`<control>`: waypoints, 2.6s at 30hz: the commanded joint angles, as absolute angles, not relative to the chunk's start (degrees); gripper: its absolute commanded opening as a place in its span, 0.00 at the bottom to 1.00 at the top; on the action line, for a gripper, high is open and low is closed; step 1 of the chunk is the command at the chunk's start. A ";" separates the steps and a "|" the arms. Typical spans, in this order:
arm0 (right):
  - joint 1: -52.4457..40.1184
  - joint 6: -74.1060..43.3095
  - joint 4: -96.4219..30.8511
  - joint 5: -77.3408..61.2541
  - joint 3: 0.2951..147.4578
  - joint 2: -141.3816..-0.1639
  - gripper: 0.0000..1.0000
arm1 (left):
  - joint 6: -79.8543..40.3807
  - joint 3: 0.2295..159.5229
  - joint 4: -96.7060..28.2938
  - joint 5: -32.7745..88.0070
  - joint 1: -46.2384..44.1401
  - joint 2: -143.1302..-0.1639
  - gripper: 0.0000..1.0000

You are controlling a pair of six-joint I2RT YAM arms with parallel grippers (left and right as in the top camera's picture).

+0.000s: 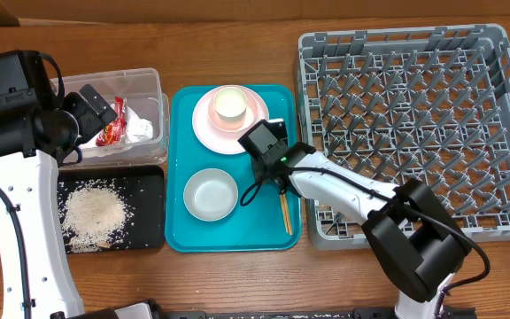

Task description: Sort waste into correct bins and load items into the dishwasher

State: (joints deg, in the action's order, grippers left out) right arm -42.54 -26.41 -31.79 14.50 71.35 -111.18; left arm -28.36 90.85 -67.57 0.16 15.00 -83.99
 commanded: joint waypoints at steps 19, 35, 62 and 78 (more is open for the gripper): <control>-43.07 -24.01 -36.69 5.65 72.75 -111.24 0.50 | -27.86 91.88 -67.51 -0.58 15.25 -83.13 1.00; -43.07 -24.21 -35.79 5.89 71.18 -111.26 0.50 | -27.86 91.88 -67.51 -0.60 14.98 -83.13 1.00; -43.03 -22.44 -34.24 8.97 74.32 -108.64 0.55 | -27.86 91.88 -67.51 -0.58 14.66 -83.13 1.00; -43.05 -22.70 -35.68 9.87 72.27 -111.31 0.55 | -27.88 91.88 -67.51 -0.58 14.66 -83.13 1.00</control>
State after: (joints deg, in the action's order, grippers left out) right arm -42.85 -22.65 -36.01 9.85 72.62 -110.67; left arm -28.36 90.87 -67.57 0.16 15.00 -83.99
